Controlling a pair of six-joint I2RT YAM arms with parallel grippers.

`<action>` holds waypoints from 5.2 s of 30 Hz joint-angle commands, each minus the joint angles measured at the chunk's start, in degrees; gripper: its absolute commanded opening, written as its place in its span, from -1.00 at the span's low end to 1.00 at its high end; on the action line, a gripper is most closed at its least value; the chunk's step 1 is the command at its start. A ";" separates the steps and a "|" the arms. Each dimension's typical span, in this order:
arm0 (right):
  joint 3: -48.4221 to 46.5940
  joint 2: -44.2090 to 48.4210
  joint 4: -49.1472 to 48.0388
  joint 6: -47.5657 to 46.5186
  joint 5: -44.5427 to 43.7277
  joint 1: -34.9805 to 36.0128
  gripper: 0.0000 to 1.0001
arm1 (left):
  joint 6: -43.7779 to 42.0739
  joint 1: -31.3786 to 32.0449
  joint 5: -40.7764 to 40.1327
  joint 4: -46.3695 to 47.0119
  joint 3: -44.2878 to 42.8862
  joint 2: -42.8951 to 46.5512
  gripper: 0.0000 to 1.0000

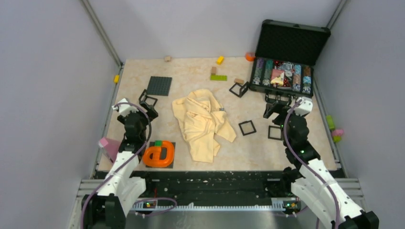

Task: Remove the brooch from the garment

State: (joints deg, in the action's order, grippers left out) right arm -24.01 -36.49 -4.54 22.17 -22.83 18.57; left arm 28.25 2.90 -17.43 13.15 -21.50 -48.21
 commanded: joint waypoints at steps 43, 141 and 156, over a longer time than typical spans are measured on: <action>-39.20 -63.28 -2.82 -8.57 23.01 24.95 0.19 | 6.82 -0.17 18.63 10.40 6.28 2.12 0.96; -23.93 -38.50 11.60 0.67 29.78 11.89 -1.00 | -5.23 21.73 11.44 -17.61 -18.98 -9.54 -1.00; -35.40 -37.15 24.65 1.28 32.71 18.96 -1.00 | -5.44 24.24 29.33 -36.71 -21.93 -8.48 -1.00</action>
State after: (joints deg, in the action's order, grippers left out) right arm -67.40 -77.43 14.50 22.15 12.05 37.71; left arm 22.59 24.88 1.28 -14.52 -40.80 -55.53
